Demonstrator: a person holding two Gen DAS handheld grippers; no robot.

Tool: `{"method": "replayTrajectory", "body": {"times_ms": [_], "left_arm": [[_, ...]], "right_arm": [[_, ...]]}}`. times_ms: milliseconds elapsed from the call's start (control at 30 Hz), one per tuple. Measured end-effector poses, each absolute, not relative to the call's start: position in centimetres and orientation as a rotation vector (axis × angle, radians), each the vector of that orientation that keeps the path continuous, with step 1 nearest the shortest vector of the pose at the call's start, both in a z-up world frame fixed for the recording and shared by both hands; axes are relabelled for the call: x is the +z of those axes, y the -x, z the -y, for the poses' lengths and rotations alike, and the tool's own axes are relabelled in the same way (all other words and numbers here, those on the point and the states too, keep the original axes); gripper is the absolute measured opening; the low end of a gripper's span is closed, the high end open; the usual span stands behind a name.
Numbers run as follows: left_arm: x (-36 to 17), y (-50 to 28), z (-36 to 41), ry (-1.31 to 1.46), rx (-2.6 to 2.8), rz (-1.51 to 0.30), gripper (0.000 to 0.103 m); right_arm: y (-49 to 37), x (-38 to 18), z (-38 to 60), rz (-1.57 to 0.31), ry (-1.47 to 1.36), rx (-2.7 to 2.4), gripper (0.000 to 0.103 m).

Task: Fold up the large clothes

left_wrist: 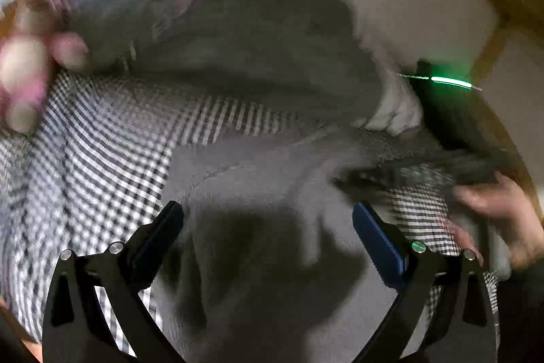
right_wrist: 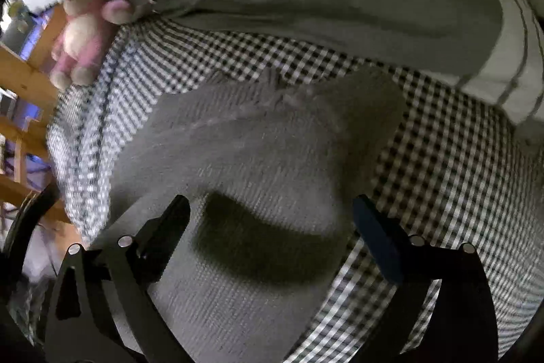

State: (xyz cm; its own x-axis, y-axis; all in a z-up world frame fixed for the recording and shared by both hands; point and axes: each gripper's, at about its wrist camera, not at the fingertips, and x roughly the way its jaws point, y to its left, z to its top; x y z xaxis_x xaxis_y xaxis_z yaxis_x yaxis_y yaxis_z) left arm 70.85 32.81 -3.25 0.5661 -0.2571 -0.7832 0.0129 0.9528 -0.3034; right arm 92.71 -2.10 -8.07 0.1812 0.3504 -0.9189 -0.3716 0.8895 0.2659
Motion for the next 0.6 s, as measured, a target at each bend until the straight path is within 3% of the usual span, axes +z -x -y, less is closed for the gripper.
{"method": "replayTrajectory", "body": {"times_ms": [67, 133, 400, 500, 600], "left_arm": [[-7.3, -75.3, -32.7, 0.256, -0.198, -1.167, 0.097], [-9.6, -76.9, -32.2, 0.168, -0.195, -1.249, 0.099], [-9.6, -76.5, -36.7, 0.322, -0.1, -1.136, 0.098], [-9.3, -75.9, -37.0, 0.28, -0.167, -1.172, 0.098], [-11.1, -76.1, -37.1, 0.217, -0.225, -1.266, 0.098]], "right_arm": [[-90.3, -8.2, 3.9, -1.304, -0.002, 0.502, 0.096], [-87.5, -9.0, 7.2, -1.346, -0.002, 0.525, 0.096], [-82.3, -14.9, 11.0, -1.423, -0.293, 0.646, 0.096], [-81.5, -14.8, 11.5, -1.386, -0.386, 0.726, 0.074], [-81.3, -14.9, 12.1, -1.365, -0.411, 0.752, 0.07]]}}
